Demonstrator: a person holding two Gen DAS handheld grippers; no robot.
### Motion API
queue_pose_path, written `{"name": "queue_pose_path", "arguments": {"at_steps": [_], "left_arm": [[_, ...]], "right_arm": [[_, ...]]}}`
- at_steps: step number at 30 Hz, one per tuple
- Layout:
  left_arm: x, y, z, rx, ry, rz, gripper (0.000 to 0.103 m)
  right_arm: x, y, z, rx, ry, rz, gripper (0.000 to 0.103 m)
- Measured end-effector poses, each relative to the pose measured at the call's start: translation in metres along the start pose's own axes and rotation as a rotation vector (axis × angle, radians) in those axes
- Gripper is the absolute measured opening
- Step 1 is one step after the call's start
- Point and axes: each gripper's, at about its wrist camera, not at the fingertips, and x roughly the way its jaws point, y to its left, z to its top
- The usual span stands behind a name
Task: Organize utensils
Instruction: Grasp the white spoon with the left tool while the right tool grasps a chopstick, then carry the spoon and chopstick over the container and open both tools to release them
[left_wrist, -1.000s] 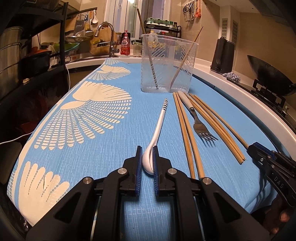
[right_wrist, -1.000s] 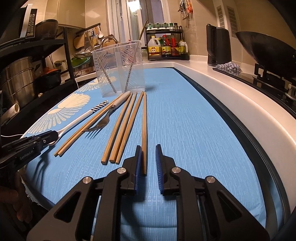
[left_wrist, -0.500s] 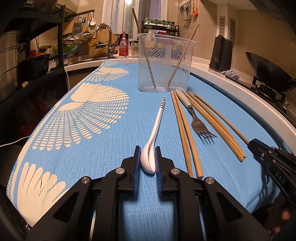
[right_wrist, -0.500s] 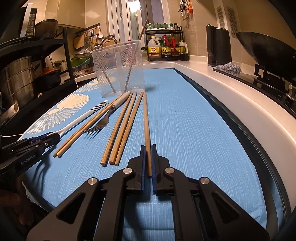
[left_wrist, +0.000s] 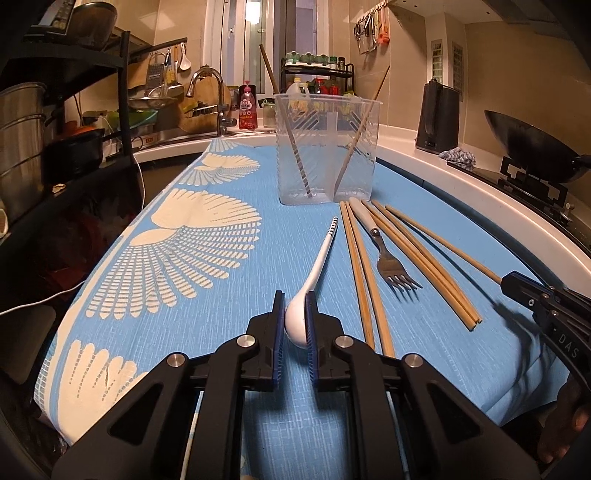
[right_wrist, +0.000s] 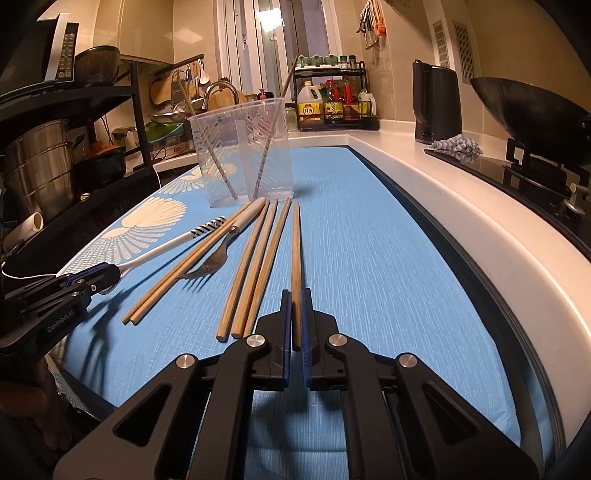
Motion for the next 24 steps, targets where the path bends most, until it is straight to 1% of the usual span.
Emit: {"name": "queue_pose_path", "arguments": {"at_steps": [11, 17, 24], "left_arm": [[-0.022, 0.000, 0.015, 0.017, -0.088, 0.000, 0.011], [-0.035, -0.001, 0.026, 0.032, -0.142, 0.002, 0.011], [-0.045, 0.000, 0.043, 0.033, -0.181, 0.003, 0.011]], "right_arm": [[-0.034, 0.007, 0.030, -0.030, -0.084, -0.004, 0.005], [-0.053, 0.006, 0.052, -0.031, -0.134, -0.003, 0.005], [-0.070, -0.001, 0.083, -0.025, -0.185, 0.004, 0.005]]}}
